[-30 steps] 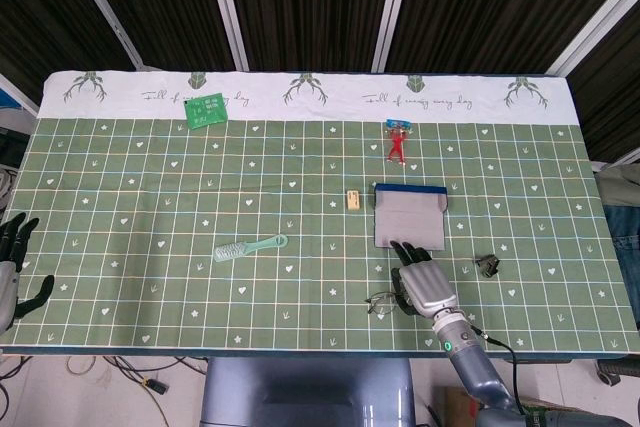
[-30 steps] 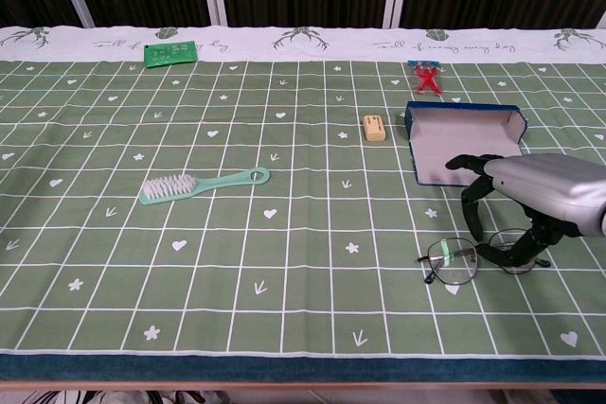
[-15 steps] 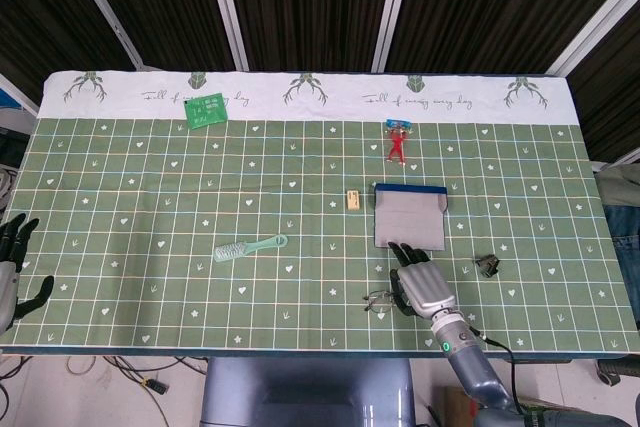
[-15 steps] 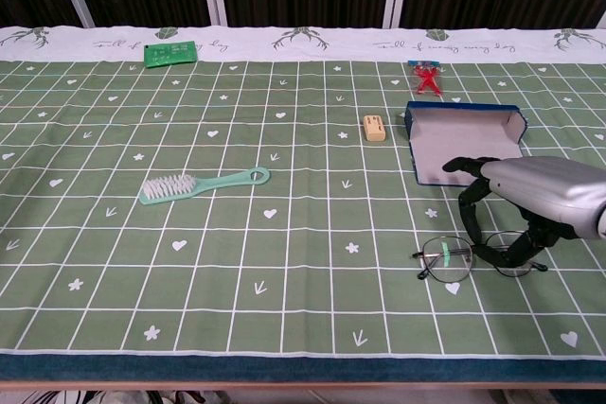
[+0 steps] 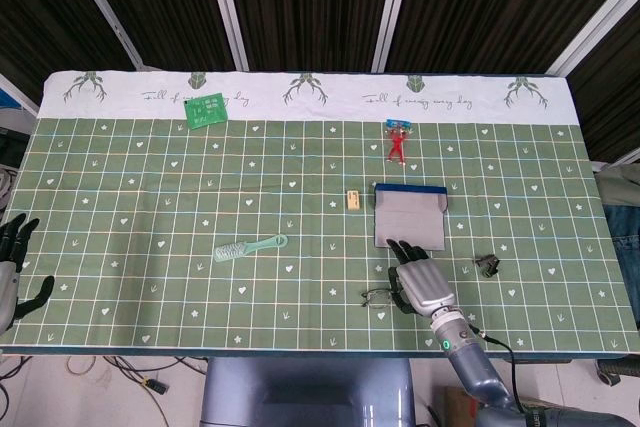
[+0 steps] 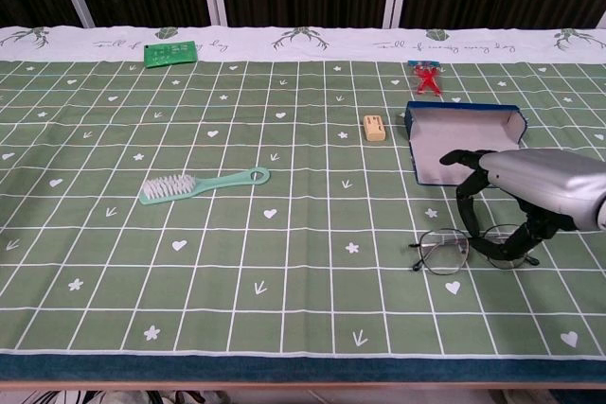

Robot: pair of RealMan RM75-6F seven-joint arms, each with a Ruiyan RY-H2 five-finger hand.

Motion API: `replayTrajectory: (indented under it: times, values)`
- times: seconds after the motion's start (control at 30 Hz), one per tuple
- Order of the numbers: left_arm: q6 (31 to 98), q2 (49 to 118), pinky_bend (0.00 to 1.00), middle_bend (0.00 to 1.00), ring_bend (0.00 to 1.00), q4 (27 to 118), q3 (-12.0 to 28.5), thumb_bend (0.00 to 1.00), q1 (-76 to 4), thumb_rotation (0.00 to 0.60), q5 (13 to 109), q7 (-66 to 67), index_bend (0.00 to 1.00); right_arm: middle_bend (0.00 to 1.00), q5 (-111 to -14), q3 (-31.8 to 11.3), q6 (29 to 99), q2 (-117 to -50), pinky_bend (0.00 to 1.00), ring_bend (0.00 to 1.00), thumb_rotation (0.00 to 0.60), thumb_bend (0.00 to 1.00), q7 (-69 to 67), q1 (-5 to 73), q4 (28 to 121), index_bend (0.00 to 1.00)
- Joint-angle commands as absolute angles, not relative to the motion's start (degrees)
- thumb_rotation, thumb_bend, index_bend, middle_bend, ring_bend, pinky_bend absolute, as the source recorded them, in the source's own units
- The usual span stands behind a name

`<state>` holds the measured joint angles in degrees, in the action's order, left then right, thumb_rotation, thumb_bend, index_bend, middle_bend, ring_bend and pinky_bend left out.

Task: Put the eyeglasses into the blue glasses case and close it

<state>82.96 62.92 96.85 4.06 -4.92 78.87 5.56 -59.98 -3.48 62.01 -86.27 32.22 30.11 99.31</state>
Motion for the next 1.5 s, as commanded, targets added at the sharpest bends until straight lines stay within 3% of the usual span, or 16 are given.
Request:
replayTrajectory:
  times: [0.03, 0.43, 0.83, 1.5]
  values:
    - [82.95, 62.9, 0.0, 0.0, 0.0, 96.84, 4.07, 0.36, -4.94, 0.6, 78.86, 5.52, 0.02, 0.01, -59.55, -4.54, 61.61, -85.42, 0.14, 0.05, 0.6, 0.52, 31.03, 30.52, 99.87, 0.64]
    - [82.85, 62.79, 0.0, 0.0, 0.0, 96.9, 4.12, 0.36, -4.99, 0.6, 78.82, 5.23, 0.02, 0.0, -52.98, -11.76, 59.26, -81.92, 0.14, 0.05, 0.6, 0.52, 29.21, 34.76, 98.18, 0.65]
    - [82.99, 62.79, 0.0, 0.0, 0.0, 96.87, 4.17, 0.36, -4.97, 0.6, 78.84, 5.21, 0.02, 0.0, -40.75, -16.28, 54.61, -83.9, 0.14, 0.05, 0.6, 0.52, 33.08, 41.89, 87.33, 0.65]
    - [82.43, 62.66, 0.0, 0.0, 0.0, 96.79, 4.33, 0.36, -5.25, 0.6, 78.33, 5.35, 0.02, 0.0, -32.64, -15.85, 47.04, -88.12, 0.14, 0.04, 0.6, 0.52, 32.96, 48.42, 71.74, 0.65]
